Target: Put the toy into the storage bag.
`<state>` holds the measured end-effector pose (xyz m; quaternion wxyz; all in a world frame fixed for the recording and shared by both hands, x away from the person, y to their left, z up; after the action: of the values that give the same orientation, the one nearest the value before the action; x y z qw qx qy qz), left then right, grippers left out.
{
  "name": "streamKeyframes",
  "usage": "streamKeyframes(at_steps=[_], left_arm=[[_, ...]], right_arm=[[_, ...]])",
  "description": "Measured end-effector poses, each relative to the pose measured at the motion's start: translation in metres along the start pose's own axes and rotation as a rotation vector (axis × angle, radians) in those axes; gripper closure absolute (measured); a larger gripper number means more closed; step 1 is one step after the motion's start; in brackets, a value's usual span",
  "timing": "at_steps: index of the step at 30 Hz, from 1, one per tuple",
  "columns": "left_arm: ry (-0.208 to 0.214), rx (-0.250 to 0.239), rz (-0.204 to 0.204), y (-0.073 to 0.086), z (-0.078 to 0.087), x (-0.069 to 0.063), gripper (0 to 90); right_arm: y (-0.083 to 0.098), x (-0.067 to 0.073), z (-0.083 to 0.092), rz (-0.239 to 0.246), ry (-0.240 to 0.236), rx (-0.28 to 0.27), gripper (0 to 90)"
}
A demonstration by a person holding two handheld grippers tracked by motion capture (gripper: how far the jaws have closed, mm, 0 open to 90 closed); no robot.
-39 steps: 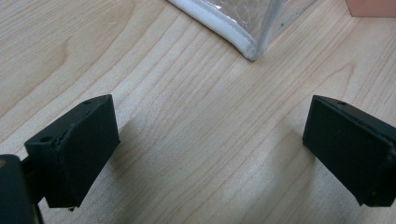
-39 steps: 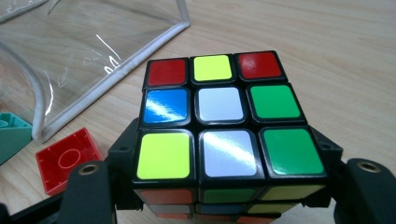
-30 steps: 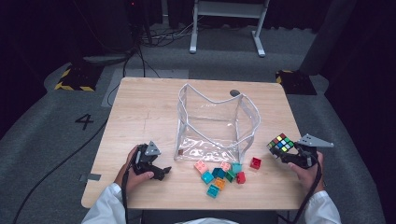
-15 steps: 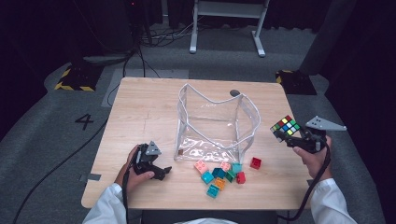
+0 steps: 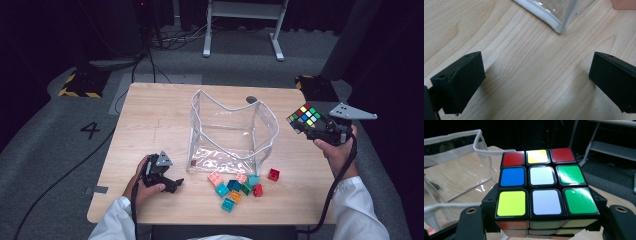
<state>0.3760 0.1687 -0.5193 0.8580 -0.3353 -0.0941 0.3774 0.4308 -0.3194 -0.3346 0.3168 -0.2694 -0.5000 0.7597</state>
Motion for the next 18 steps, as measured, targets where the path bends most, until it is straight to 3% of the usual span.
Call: streamKeyframes(at_steps=[9,12,18], left_arm=[[-0.001,-0.001,-0.001,0.000,0.000,0.000,0.4],[0.001,0.000,0.000,0.000,0.000,0.000,0.4],[-0.001,-0.001,-0.001,0.000,0.000,0.000,0.4]], right_arm=[[-0.030,0.013,-0.012,0.045,-0.046,-0.007,33.2],[-0.038,0.017,-0.018,0.034,-0.084,-0.025,33.2],[-0.048,0.028,-0.031,0.061,-0.137,-0.022,33.1]])
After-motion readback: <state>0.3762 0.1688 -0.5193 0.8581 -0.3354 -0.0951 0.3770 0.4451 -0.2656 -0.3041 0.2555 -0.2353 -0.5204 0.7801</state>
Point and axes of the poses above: each handheld gripper's, and its own axes: z roughly backward along the jaws, y roughly out of its underside, x roughly to its left, the point moved 2 cm from there along -z, roughly forward along the jaws, and after that the axes turned 4 degrees about z, right-handed, at the moved point
